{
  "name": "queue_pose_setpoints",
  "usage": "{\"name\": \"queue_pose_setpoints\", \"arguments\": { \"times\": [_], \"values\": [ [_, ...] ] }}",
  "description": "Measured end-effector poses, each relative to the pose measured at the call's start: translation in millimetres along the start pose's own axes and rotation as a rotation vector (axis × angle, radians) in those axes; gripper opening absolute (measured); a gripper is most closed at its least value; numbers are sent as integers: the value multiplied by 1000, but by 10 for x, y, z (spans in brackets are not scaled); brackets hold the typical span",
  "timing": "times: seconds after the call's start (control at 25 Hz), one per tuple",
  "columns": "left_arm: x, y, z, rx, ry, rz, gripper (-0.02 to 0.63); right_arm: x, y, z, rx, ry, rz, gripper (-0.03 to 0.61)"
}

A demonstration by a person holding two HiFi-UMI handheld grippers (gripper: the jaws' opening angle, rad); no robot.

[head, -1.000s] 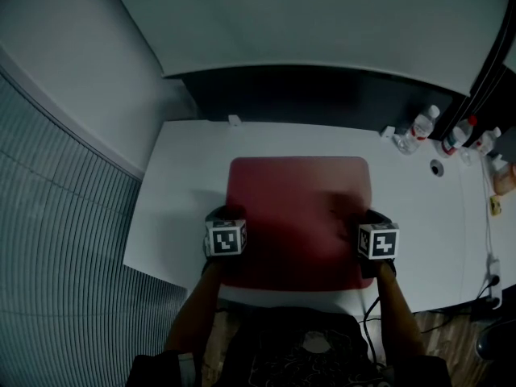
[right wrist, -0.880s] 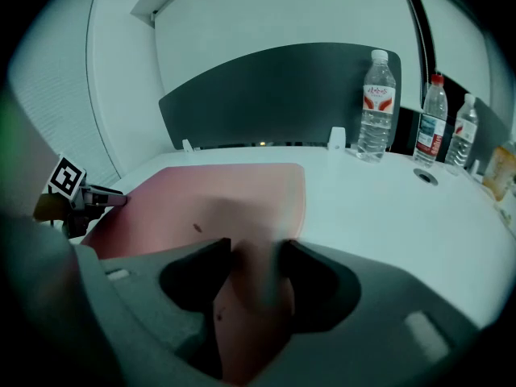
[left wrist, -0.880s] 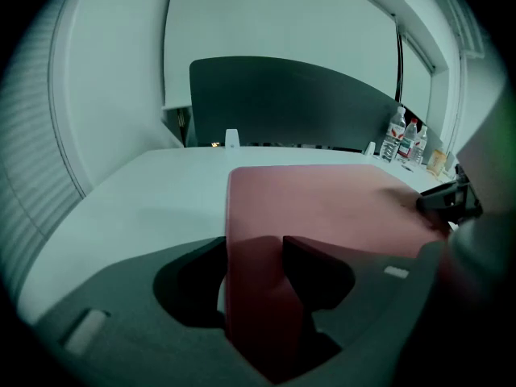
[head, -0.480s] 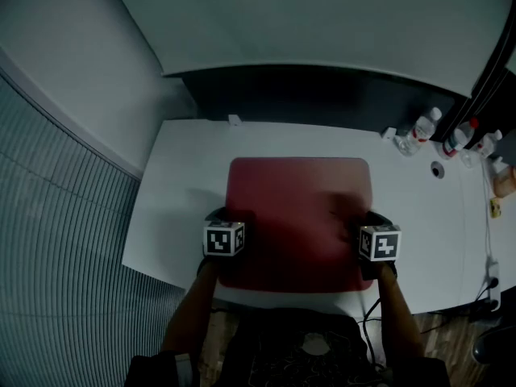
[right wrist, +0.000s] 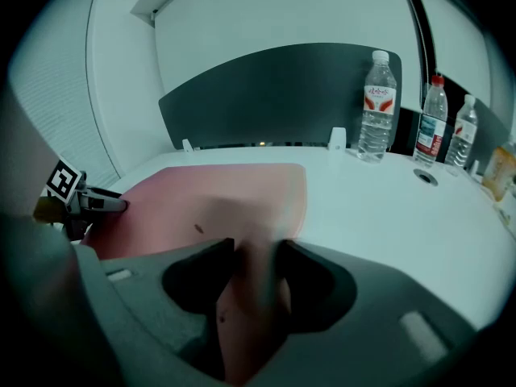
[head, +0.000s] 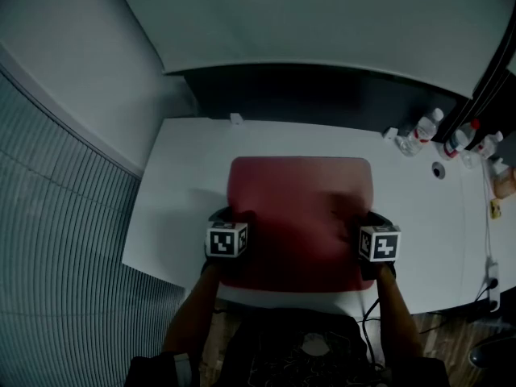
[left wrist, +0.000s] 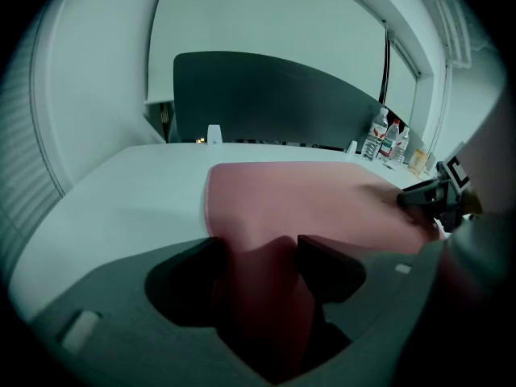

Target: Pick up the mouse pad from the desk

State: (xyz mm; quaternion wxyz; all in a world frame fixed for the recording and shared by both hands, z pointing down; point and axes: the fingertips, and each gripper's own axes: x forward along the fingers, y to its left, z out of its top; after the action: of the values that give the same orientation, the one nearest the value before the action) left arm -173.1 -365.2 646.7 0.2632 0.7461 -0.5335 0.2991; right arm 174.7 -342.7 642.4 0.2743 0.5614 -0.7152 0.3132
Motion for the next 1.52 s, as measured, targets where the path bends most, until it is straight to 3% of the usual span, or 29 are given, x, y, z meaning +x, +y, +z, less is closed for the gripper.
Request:
{"name": "queue_pose_setpoints", "arguments": {
  "times": [0.32, 0.44, 1.0, 1.52],
  "values": [
    [-40, -30, 7, -7, 27, -23, 251, 1, 67, -2, -16, 11, 37, 144],
    [-54, -111, 33, 11, 38, -47, 187, -9, 65, -17, -3, 17, 45, 132],
    [-303, -321, 256, 21, -26, -89, 110, -229, 239, 200, -28, -82, 101, 92],
    [-614, -529, 490, 46, -114, -117, 87, -508, 422, 342, -40, -154, 113, 81]
  ]
}}
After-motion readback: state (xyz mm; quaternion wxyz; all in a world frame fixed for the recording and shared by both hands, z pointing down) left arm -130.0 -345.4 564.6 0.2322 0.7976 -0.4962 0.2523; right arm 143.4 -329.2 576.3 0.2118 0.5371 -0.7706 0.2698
